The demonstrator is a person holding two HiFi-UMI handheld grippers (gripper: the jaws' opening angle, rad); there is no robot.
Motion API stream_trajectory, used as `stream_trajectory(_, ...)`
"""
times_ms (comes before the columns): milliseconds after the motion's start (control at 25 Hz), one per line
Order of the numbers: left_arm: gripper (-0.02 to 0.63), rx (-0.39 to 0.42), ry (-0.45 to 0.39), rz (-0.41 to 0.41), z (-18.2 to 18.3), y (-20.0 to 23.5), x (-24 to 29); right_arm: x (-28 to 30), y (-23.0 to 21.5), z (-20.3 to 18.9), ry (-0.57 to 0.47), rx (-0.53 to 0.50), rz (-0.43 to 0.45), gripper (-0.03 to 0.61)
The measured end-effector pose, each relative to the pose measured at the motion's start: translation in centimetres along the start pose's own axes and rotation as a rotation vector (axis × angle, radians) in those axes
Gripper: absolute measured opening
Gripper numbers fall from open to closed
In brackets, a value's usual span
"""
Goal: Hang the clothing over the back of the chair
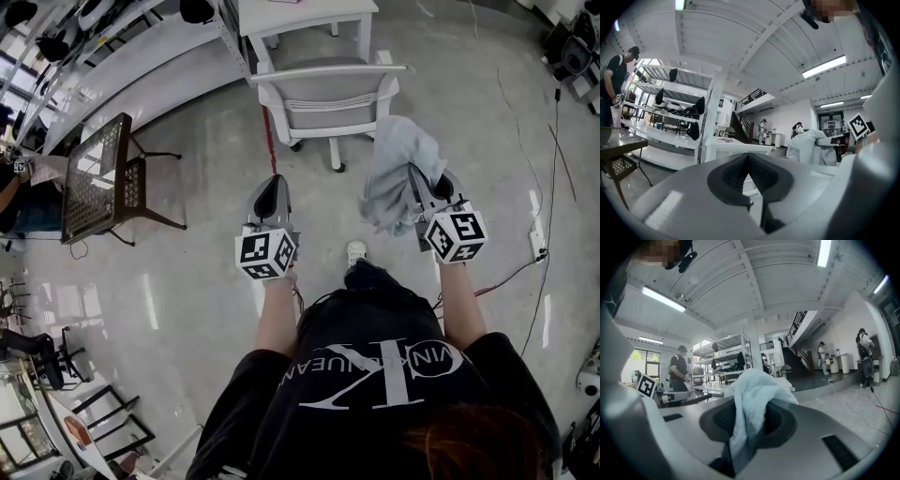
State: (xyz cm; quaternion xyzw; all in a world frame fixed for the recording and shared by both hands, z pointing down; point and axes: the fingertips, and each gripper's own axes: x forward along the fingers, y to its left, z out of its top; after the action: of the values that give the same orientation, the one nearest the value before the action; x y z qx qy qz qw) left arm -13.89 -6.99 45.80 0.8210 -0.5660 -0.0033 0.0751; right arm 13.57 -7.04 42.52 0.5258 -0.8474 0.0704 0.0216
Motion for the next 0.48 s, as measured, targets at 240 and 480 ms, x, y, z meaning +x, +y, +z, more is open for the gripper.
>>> stream_trajectory(240,0.011,0.004,0.006,0.011,0.6,1.6,2.7,2.6,-0.9,0.0,0.016,-0.006,0.017,0.094)
stream_trajectory(480,0.011,-0.002,0.004,0.037,0.9,3.9,5.4,5.9,-2.1,0.0,0.027,-0.008,0.032,0.094)
